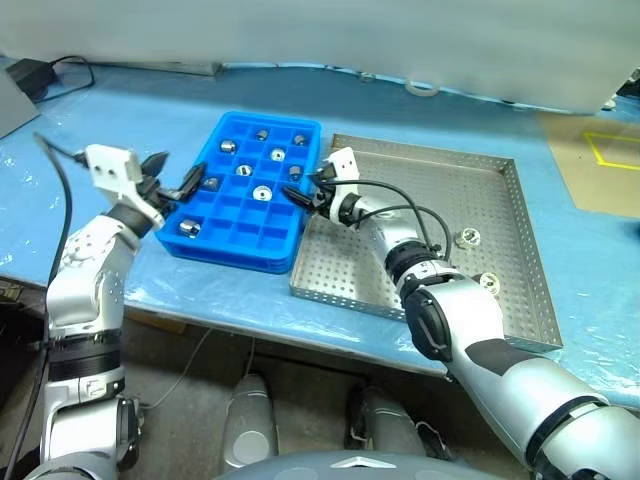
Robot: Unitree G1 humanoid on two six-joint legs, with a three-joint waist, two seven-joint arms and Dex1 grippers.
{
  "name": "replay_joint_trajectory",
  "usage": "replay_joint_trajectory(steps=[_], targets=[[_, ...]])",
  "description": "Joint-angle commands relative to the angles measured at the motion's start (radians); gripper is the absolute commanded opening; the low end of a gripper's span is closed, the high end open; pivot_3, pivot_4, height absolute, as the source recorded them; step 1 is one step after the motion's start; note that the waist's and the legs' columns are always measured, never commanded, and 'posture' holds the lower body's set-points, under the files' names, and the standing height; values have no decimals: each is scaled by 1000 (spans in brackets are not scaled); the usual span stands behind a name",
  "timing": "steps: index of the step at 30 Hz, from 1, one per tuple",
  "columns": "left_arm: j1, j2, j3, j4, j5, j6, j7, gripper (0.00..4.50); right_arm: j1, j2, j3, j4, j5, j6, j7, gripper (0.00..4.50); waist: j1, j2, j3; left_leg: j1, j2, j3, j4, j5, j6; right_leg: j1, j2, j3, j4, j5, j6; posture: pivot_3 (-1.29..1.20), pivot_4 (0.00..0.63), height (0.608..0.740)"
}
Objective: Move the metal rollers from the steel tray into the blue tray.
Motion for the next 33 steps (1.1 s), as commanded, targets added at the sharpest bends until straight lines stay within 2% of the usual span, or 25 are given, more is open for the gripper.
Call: replay_joint_trajectory(steps=[1,6,10,14,19,23,29,33], targets=[[-73,18,-83,48,-4,-8,-120,4041,5,-32,-31,-29,23,-9,-11,4279,-11,0,0,0,0,0,0,0,0,-1,0,0,0,0,0,-106,150,740],[-214,-71,-216,277,87,-108,-190,4041,-1,-120,-111,-90,101,14,18,4279,-28,1,0,0,-1,2,0,0,0,-1,0,2,0,0,0,-243,150,740],[-319,-166,-290,491,158,-219,-243,4041,45,-203,-159,-243,169,66,58,4279,-56,0,0,-1,-1,5,3,-1,3,-1,0,4,-2,0,0,-373,150,740],[-394,-227,-316,643,190,-298,-296,4041,134,-251,-161,-411,193,134,38,4279,-90,0,0,-1,-1,8,5,-3,12,-1,0,6,-2,1,0,-486,150,740],[-472,-280,-327,805,205,-339,-398,4041,356,-335,-63,-685,129,289,30,4279,-131,-1,0,1,-1,15,7,-6,18,-1,1,15,-4,1,2,-600,150,740],[-513,-297,-339,907,247,-390,-425,4041,460,-360,-78,-841,160,397,-4,4279,-171,-1,0,3,-3,22,10,-9,20,-2,1,26,-6,5,8,-648,150,740],[-511,-330,-339,949,282,-438,-442,4041,461,-403,-57,-776,73,443,-133,4279,-206,-1,0,7,-6,24,16,-12,20,4,0,31,-11,10,13,-649,150,740],[-478,-321,-332,936,295,-445,-428,4041,432,-393,-49,-709,81,462,-134,4279,-232,-1,0,5,-7,24,16,-13,22,6,0,31,-17,13,13,-628,150,740]])
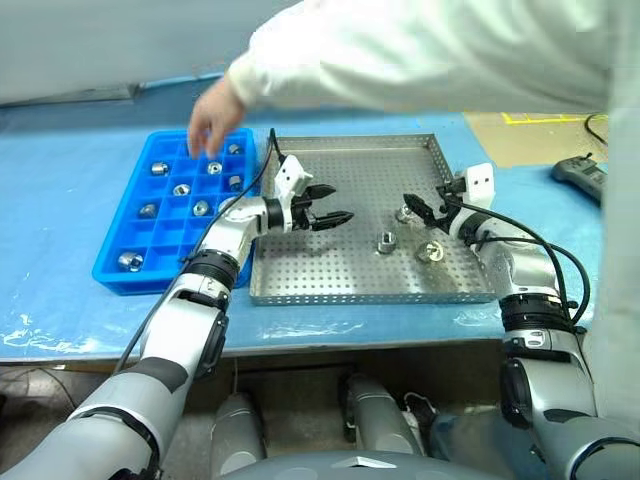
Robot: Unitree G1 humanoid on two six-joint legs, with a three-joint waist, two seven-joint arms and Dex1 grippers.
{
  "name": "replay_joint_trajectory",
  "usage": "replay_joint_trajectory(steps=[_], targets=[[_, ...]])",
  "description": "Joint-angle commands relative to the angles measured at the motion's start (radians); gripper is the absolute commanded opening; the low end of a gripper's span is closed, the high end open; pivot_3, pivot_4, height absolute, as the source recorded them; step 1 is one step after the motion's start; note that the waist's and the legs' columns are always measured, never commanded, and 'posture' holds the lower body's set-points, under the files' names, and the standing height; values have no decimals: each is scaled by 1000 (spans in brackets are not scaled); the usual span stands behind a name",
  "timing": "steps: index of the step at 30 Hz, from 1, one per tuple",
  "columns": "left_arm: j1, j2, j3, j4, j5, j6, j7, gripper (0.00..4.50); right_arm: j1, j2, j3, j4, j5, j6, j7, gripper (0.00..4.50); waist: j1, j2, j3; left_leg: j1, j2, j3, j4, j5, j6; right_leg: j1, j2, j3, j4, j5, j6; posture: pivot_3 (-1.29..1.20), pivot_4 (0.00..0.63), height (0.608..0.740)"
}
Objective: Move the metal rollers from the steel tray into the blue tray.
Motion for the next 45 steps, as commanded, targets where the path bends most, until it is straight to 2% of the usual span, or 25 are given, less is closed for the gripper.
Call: replay_joint_trajectory(steps=[1,4,10,13,16,21,22,29,31,39,43,45], targets=[[27,17,16,-36,6,-19,10,4041,-48,11,5,24,17,11,10,4279,-13,0,0,0,0,0,0,-1,1,0,0,0,-1,0,0,-605,150,740],[58,36,29,-69,-2,-4,24,4041,-84,47,5,55,52,27,46,4279,-32,0,0,-2,-1,0,0,-1,6,0,0,-1,-3,0,0,-565,150,740],[137,68,30,-166,-5,26,52,4041,-149,92,38,167,39,-1,94,4279,-27,0,0,-5,1,0,0,-1,9,-2,-1,-3,-3,0,0,-487,150,740],[178,86,37,-231,-9,51,74,4041,-184,90,84,263,-23,-38,84,4279,-26,0,0,-5,1,0,0,-1,9,-2,-1,-3,-3,0,-1,-449,150,740],[214,109,47,-294,-13,79,99,4068,-211,89,136,339,-79,-93,92,3648,-25,0,0,-3,2,0,1,-2,7,-2,-1,-3,-1,1,-1,-418,150,740],[269,144,62,-397,-24,119,141,4068,-286,125,132,438,-77,-167,94,1884,-23,0,0,-1,3,0,0,-3,5,-1,0,-3,0,1,-2,-353,150,740],[277,147,65,-417,-25,127,149,4068,-300,132,128,453,-75,-179,95,1772,-21,0,0,-1,3,0,0,-3,5,-1,0,-3,0,1,-2,-333,150,740],[383,183,125,-580,-15,175,309,4068,-398,242,118,550,-44,-260,219,1773,22,0,0,-2,4,0,-2,-2,6,-4,0,-3,0,1,-2,-130,150,740],[424,194,140,-633,-19,189,340,4068,-419,266,123,574,-50,-274,248,1773,49,1,0,-1,5,0,-3,-2,5,-5,1,-3,1,1,-3,-81,150,740],[715,226,400,-968,-88,245,596,4068,-568,436,126,662,-41,-342,391,1773,152,1,0,-3,8,2,-11,2,-4,-14,1,-5,7,-3,-9,147,150,740],[815,220,474,-1078,-119,278,664,4068,-614,500,111,695,-38,-354,397,1773,220,1,1,-3,7,2,-14,3,-5,-13,1,-6,6,-5,-10,195,150,740],[857,216,493,-1121,-129,289,687,4068,-626,530,119,709,-57,-366,367,1773,235,1,1,-3,7,2,-14,3,-6,-13,0,-6,6,-5,-10,229,150,740]])
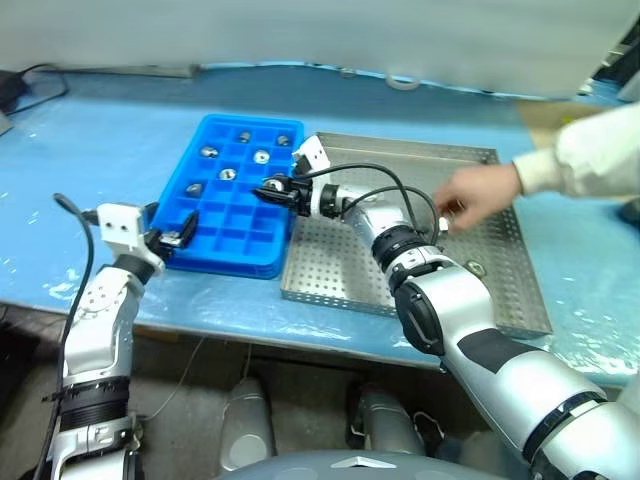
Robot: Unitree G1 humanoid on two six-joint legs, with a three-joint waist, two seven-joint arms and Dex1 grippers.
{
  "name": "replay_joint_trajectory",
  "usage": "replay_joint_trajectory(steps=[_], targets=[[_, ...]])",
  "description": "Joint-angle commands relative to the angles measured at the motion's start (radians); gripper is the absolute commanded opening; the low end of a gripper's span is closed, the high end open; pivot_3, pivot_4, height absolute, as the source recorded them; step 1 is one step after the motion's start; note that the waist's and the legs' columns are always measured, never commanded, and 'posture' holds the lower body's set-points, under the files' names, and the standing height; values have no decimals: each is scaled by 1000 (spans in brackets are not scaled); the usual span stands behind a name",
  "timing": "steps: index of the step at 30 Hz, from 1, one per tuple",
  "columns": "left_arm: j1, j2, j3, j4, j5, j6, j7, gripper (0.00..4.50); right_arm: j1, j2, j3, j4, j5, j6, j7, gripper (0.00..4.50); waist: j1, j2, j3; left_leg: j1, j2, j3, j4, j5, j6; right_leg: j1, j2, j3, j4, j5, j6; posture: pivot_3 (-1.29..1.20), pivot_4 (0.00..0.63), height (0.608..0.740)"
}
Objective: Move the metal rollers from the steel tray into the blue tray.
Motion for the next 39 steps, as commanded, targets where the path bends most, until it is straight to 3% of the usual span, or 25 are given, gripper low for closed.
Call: replay_joint_trajectory(steps=[1,5,11,21,33,39], targets=[[46,-4,42,-114,-34,16,46,4068,-38,40,0,13,-16,-42,-59,1773,17,0,0,0,0,0,0,0,0,0,0,0,0,0,0,229,150,740],[98,-14,58,-164,-57,32,79,4068,-50,91,7,51,-62,-63,-269,1773,37,0,0,0,-1,-2,-2,1,-2,0,0,0,0,0,1,259,150,740],[127,-19,29,-190,-63,50,97,4068,-64,144,-12,70,-62,-63,-358,1773,41,-1,0,2,-1,-4,-8,3,-6,-2,1,0,1,-1,2,271,150,740],[169,-32,15,-230,-64,54,122,4068,-109,226,5,75,-77,-84,-373,1773,37,-1,0,-2,-1,-3,-9,4,-8,-7,1,0,1,-2,4,336,150,740],[361,-109,71,-389,-59,44,234,4068,-131,267,11,97,-93,-66,-477,1773,57,-1,0,-3,-1,-4,-9,4,-8,-7,1,0,1,-2,4,482,150,740],[380,-119,73,-403,-60,40,247,4068,-131,272,60,107,-160,-69,-556,1773,78,-1,0,-2,-1,-4,-10,4,-8,-7,1,0,1,-3,5,486,150,740]])
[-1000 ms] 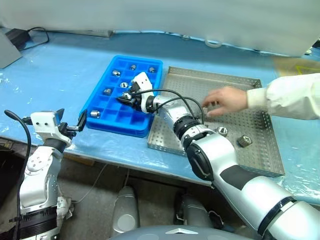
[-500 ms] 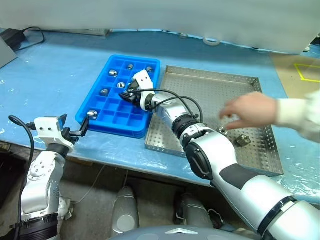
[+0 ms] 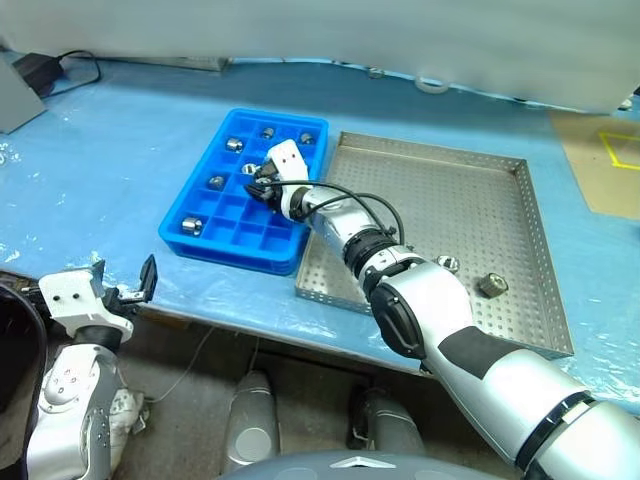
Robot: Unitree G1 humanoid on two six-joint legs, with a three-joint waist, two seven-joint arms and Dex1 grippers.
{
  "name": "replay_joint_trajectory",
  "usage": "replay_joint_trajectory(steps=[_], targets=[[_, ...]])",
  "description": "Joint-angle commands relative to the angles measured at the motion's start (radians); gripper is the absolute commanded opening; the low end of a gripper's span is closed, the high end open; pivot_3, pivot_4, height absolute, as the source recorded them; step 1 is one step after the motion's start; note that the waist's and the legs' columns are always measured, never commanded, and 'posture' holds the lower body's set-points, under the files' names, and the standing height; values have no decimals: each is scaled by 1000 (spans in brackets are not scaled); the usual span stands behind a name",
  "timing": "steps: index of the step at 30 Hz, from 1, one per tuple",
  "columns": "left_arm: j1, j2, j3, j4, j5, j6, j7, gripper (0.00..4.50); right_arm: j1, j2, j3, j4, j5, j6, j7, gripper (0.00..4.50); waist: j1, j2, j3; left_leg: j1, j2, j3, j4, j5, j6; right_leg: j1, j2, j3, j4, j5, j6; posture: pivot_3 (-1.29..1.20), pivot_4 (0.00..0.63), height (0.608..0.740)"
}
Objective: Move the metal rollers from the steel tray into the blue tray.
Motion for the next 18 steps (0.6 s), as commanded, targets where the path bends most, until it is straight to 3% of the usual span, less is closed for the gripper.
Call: replay_joint_trajectory(steps=[1,12,18], targets=[[1,4,24,-36,-1,-20,10,4068,-77,178,33,-9,-46,-12,-75,1773,7,0,0,0,0,0,0,0,0,0,0,0,0,0,0,486,150,740],[-56,29,-13,3,7,-9,-14,4068,-108,174,5,3,-44,7,-164,1773,17,0,0,-1,-1,0,0,0,0,-2,0,1,2,0,1,445,150,740],[-73,39,-25,17,2,-5,-22,4068,-110,173,-3,3,-47,-4,-145,3714,12,0,0,-4,-1,0,1,1,-1,-6,0,1,5,0,1,413,150,740]])
